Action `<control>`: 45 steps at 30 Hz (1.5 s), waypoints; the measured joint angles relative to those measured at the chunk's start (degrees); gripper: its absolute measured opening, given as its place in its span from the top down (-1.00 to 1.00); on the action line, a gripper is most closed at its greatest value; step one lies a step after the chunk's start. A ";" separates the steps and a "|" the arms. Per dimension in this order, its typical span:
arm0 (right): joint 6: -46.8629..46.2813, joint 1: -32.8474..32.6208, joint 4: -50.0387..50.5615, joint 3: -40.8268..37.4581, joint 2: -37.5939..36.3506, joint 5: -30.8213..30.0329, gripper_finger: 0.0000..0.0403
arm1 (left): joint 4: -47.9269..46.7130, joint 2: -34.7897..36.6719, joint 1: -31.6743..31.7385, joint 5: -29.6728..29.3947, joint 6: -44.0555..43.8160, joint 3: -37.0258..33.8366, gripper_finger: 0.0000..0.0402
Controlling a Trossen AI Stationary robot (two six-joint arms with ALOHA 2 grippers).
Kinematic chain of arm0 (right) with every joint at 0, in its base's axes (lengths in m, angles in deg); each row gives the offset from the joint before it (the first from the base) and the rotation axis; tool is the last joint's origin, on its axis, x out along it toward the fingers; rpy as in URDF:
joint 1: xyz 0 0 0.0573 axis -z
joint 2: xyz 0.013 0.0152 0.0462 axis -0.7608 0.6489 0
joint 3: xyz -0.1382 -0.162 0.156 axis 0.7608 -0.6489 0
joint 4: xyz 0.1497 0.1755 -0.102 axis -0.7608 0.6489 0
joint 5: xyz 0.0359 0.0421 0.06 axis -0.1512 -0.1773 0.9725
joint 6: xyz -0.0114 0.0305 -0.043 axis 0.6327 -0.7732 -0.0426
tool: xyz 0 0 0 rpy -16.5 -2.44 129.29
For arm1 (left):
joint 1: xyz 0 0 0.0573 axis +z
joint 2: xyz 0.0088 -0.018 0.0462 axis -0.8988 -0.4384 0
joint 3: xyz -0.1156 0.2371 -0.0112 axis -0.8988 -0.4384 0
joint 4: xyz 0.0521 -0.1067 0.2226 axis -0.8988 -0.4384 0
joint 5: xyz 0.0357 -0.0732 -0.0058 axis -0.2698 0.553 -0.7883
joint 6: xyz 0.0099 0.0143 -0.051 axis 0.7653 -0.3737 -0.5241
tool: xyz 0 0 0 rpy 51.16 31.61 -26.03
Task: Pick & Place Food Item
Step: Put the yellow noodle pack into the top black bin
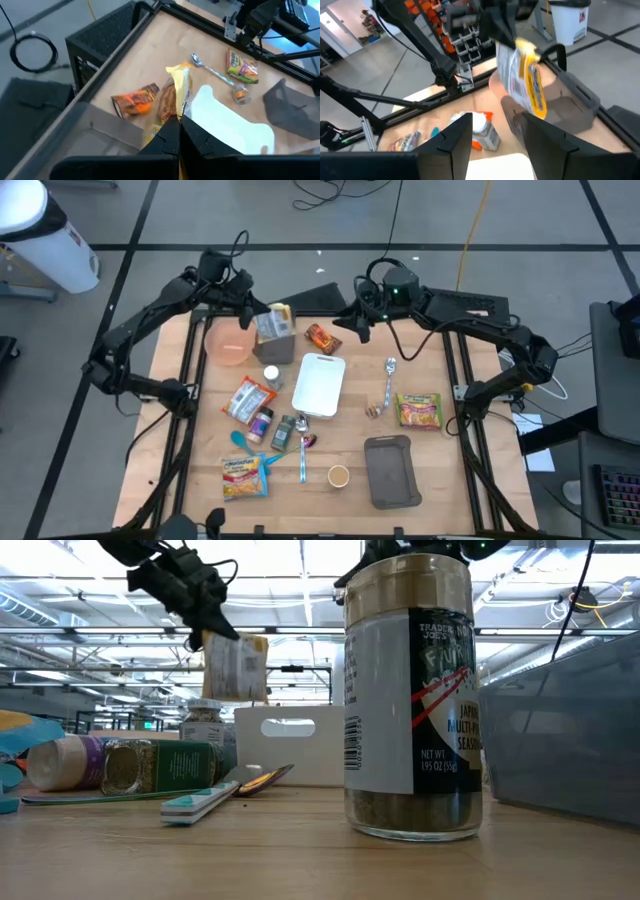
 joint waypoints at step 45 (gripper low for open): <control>0.01 3.62 0.02 -1.01 0.00 -0.02 0.21 | -17.26 -19.57 8.32 3.12 23.52 19.67 0.99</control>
